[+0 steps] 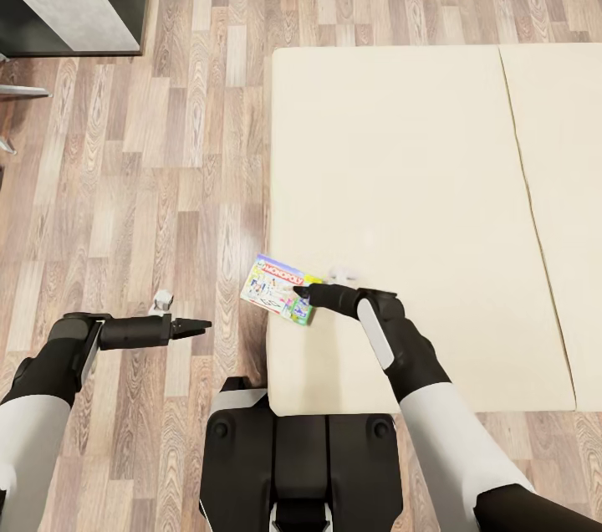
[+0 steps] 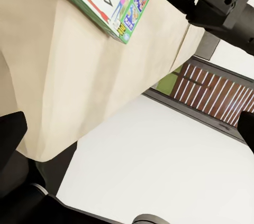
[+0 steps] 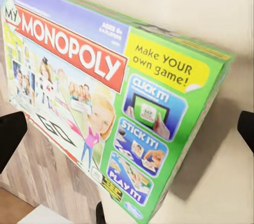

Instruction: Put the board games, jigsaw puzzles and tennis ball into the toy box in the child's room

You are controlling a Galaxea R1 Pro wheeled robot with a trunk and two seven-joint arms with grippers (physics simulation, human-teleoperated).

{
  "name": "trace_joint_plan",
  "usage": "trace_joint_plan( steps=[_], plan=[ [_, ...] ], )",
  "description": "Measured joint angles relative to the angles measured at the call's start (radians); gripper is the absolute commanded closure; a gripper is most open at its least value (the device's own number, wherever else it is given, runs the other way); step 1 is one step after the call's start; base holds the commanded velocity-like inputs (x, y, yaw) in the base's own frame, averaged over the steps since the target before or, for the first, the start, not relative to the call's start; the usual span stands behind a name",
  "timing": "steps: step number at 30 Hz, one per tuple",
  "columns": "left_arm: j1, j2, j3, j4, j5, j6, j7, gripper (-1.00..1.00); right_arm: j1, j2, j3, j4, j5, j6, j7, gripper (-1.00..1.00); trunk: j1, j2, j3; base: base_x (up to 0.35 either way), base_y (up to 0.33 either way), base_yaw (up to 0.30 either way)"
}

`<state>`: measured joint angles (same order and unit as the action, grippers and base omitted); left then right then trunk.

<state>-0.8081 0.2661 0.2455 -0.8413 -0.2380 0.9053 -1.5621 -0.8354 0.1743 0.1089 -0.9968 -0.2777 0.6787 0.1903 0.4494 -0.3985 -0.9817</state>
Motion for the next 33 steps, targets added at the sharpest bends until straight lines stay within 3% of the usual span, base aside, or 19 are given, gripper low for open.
trace_joint_plan(
  steps=[10, 15, 18, 24, 33],
  plan=[
    [0.0, 0.0, 0.001, 0.0, 0.0, 0.0, 0.0, -1.0, -0.001, 0.0, -0.003, -0.03, -0.001, 0.004, -0.004, -1.0, 0.0, 0.0, 0.0, 0.0, 0.0, 0.0],
    [0.0, 0.001, 0.001, 0.0, -0.001, 0.0, 0.0, -1.0, 0.012, 0.0, 0.0, -0.17, -0.001, 0.042, -0.005, -1.0, 0.0, 0.0, 0.002, 0.0, 0.0, 0.0],
    [0.0, 0.001, 0.0, 0.0, 0.0, 0.0, 0.0, -1.0, 0.069, 0.0, 0.0, -0.278, -0.002, 0.092, -0.006, -1.0, 0.0, 0.0, 0.006, 0.0, 0.0, 0.0],
    [0.0, 0.001, 0.001, 0.0, 0.0, 0.0, 0.0, -1.0, 0.163, -0.011, -0.002, -0.408, -0.003, 0.106, -0.006, -1.0, 0.0, 0.0, 0.015, 0.0, 0.0, 0.0],
    [0.0, 0.001, 0.001, 0.0, 0.0, 0.0, 0.0, -1.0, 0.326, -0.022, 0.0, -0.522, -0.005, 0.094, 0.005, -1.0, 0.0, 0.0, 0.029, 0.0, 0.0, 0.0]
  ],
)
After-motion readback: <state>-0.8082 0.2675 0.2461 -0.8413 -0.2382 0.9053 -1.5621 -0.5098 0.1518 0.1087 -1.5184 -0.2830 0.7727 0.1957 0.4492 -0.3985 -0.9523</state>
